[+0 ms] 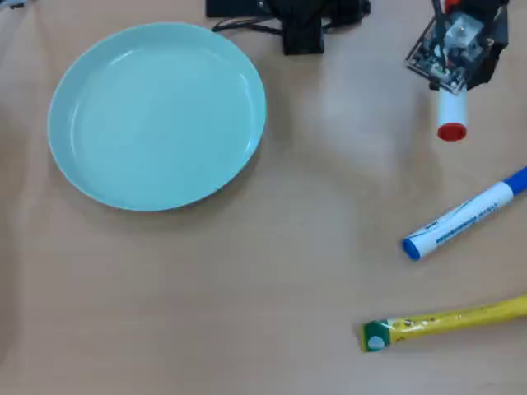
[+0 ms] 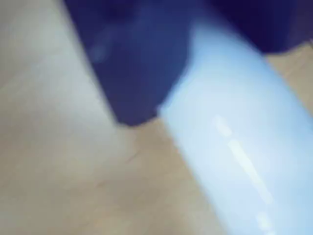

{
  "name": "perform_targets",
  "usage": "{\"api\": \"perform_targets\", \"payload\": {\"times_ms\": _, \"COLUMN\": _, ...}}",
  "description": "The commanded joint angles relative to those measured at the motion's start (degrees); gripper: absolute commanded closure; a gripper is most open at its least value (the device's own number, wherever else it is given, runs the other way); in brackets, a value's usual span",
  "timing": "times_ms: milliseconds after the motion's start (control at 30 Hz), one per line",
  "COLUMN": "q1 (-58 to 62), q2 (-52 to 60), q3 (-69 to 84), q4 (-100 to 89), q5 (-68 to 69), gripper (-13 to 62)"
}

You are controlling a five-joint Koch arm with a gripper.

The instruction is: Pick up the red pen.

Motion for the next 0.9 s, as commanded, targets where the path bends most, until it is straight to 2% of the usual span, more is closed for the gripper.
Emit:
{"api": "perform_targets", "payload": {"times_ms": 0, "q1": 2.8, "q2": 2.5, "q3": -4.7, "q4": -4.1, "q5": 2.6, "gripper": 55.6}}
{"api": "perform_targets", "payload": {"times_ms": 300, "q1": 11.2, "q2": 5.4, "q3": -4.6, "q4": -9.8, "q5": 8.5, "gripper": 55.6}}
{"api": "perform_targets", "payload": {"times_ms": 867, "q1": 13.7, "q2": 13.7, "q3": -4.4, "q4": -7.9, "q5": 12.2, "gripper": 55.8}}
